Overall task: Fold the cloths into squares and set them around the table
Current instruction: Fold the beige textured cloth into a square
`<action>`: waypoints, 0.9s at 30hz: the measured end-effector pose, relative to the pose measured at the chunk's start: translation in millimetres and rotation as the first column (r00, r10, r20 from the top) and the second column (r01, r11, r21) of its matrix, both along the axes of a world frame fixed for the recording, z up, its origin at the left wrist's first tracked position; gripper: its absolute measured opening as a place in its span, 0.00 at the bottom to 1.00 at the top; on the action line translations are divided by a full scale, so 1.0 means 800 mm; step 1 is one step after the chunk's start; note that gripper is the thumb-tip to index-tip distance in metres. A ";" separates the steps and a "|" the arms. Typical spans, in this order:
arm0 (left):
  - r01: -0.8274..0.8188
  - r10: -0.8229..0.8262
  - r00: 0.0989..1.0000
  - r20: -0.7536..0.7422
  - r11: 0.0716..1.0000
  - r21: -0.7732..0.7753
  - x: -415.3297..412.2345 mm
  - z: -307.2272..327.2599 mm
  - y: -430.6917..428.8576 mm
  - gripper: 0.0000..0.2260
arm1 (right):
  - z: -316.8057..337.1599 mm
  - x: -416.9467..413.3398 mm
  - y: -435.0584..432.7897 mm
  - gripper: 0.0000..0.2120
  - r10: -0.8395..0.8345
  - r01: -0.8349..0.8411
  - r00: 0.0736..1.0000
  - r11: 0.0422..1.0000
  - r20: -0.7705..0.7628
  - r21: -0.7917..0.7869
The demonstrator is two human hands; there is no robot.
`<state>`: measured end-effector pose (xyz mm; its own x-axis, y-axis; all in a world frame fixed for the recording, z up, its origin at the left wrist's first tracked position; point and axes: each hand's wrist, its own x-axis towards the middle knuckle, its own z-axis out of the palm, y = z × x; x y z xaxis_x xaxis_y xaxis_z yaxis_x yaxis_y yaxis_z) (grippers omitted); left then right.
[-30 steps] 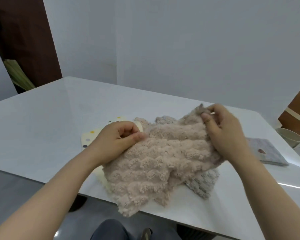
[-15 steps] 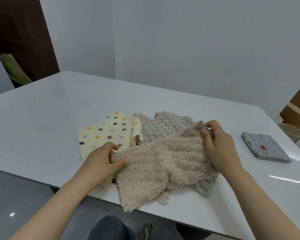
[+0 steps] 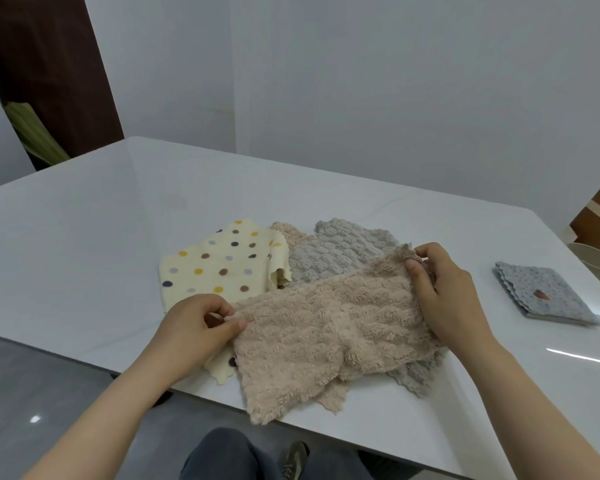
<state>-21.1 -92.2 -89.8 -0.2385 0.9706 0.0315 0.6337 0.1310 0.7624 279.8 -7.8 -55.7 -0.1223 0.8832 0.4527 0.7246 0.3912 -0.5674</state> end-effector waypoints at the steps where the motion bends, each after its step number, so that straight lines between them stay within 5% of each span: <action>1: -0.011 0.011 0.997 0.076 1.000 0.001 -0.002 0.000 0.001 0.08 | 0.000 0.001 0.000 0.02 0.000 0.000 1.000 1.000 0.000 0.002; 4: -0.019 0.027 0.953 0.302 0.999 -0.031 -0.010 0.002 0.008 0.08 | 0.001 0.004 0.000 0.02 0.003 -0.003 1.000 1.000 0.005 0.008; 8: -0.019 0.063 0.932 0.356 0.992 -0.127 -0.010 0.003 0.022 0.08 | -0.002 0.007 -0.001 0.02 -0.005 0.004 1.000 1.000 -0.011 -0.001; 17: -0.013 0.000 0.997 -0.076 0.985 -0.171 0.000 0.005 0.041 0.11 | -0.007 0.011 0.002 0.02 -0.043 0.044 0.998 0.999 -0.048 0.015; 20: 0.039 -0.059 0.995 -0.084 0.975 -0.217 0.001 0.006 0.045 0.13 | -0.006 0.012 0.004 0.03 -0.032 0.034 0.998 0.999 -0.061 0.023; 24: 0.015 0.012 0.989 0.146 0.984 -0.178 -0.003 0.011 0.040 0.10 | -0.006 0.013 0.003 0.03 -0.040 0.044 0.994 0.998 -0.104 0.035; 27: -0.094 0.131 0.891 0.434 0.990 -0.104 -0.001 0.007 0.030 0.10 | -0.004 0.011 0.000 0.04 -0.043 0.048 0.985 0.998 -0.165 0.028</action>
<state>-21.9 -68.0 -84.4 -0.3181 0.9315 -0.1767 0.2145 0.2522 0.9436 289.0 -8.0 -58.9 -0.0037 0.8708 0.4917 0.6399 0.3799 -0.6680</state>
